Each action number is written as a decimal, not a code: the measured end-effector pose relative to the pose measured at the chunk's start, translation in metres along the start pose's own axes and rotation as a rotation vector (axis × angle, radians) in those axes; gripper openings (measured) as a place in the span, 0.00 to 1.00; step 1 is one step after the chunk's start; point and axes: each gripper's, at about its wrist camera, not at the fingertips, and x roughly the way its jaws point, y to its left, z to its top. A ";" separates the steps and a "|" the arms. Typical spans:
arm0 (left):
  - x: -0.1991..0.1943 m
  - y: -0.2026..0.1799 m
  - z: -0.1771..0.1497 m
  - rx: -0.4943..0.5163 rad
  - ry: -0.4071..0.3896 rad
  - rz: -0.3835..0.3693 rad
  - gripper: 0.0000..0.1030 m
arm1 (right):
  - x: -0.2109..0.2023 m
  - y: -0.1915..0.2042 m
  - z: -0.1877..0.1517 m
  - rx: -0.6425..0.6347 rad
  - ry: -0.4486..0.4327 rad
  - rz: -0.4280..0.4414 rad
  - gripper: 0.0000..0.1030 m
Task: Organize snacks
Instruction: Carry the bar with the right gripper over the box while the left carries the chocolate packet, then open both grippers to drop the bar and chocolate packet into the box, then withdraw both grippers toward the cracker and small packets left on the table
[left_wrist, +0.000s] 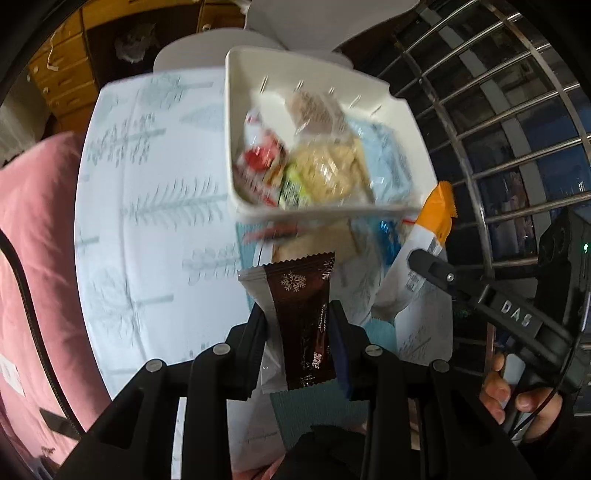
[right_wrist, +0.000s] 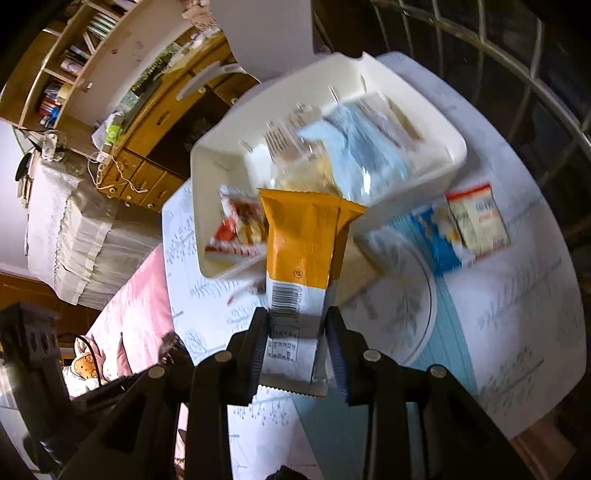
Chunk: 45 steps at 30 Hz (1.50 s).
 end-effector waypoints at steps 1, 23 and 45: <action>-0.002 -0.002 0.008 0.003 -0.009 0.003 0.30 | -0.001 0.000 0.005 -0.009 -0.010 0.002 0.31; 0.057 -0.012 0.118 -0.086 -0.147 -0.026 0.30 | 0.029 -0.023 0.098 -0.077 -0.078 0.016 0.21; 0.012 -0.021 0.050 -0.030 -0.168 -0.034 0.53 | -0.029 -0.039 0.055 -0.004 -0.157 -0.016 0.21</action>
